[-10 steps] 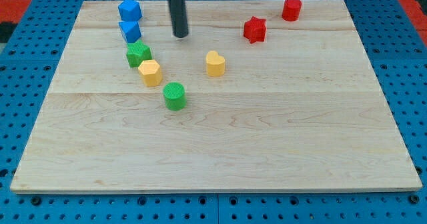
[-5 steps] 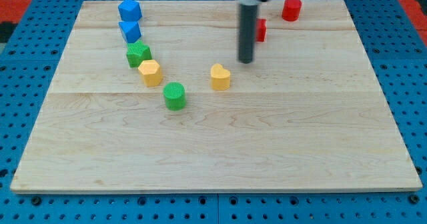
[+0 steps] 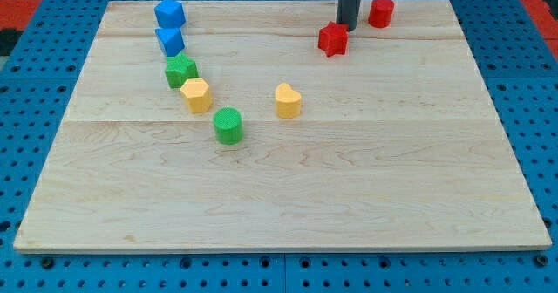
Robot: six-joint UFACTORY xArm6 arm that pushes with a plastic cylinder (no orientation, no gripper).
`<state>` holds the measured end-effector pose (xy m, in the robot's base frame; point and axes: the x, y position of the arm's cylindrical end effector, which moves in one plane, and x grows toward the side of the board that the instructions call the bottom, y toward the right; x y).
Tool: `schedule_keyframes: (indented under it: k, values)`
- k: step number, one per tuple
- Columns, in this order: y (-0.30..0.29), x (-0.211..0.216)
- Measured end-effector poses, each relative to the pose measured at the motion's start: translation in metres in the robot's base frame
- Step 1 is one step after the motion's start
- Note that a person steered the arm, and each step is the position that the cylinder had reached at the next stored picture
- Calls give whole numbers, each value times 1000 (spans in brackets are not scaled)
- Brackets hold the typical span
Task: Move the red star towards the yellow heart
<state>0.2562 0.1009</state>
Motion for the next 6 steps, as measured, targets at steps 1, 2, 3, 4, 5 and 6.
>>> schedule_keyframes:
  k: [1, 2, 3, 4, 5, 6]
  values:
    - [-15, 8]
    - [-47, 9]
    - [-49, 30]
    - [-49, 52]
    - [-49, 66]
    - [-38, 16]
